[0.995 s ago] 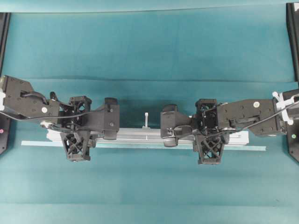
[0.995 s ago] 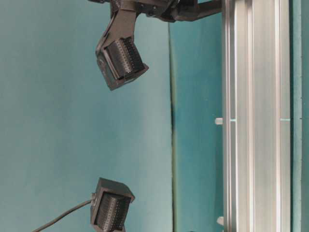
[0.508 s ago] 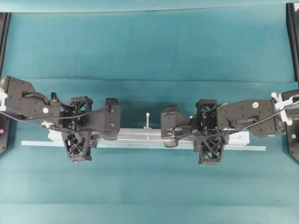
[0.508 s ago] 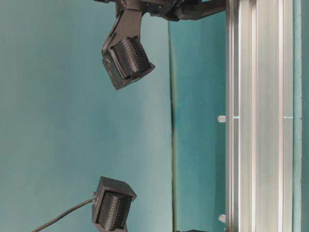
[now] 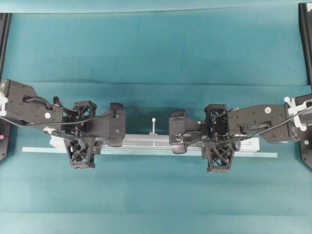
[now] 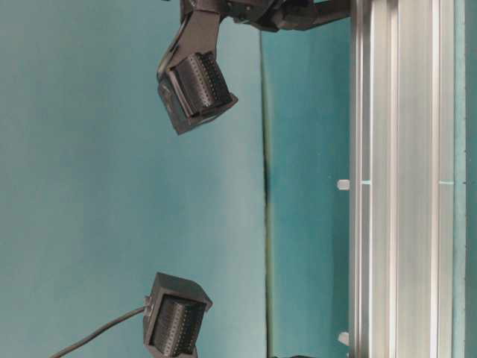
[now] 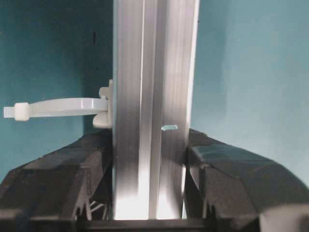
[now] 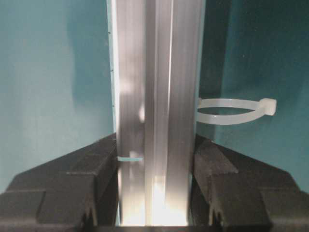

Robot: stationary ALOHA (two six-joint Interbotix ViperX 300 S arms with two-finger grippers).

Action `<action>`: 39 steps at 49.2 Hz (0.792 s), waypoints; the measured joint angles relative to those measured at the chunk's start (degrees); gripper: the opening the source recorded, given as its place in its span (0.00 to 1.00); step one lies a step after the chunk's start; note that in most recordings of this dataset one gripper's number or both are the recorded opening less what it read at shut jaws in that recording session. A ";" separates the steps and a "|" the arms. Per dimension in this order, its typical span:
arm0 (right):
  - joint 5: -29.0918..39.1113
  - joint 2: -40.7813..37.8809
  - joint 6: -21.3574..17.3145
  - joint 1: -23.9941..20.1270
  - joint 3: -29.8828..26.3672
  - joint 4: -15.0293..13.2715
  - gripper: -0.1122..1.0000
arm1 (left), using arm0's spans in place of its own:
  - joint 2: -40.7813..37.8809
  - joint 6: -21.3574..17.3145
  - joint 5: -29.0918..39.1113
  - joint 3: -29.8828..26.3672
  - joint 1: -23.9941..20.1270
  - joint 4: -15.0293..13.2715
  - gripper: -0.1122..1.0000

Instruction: Lift the large metal rail with both hands.

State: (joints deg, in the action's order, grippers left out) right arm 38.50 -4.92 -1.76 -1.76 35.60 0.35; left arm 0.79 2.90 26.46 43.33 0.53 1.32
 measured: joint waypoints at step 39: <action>-1.23 0.09 0.00 0.26 0.44 0.09 0.45 | 0.00 0.09 0.09 0.09 0.00 0.00 0.43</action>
State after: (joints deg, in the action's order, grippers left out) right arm 37.27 -4.83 -1.76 -1.49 36.04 0.44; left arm 0.79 2.99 26.54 43.42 0.53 1.32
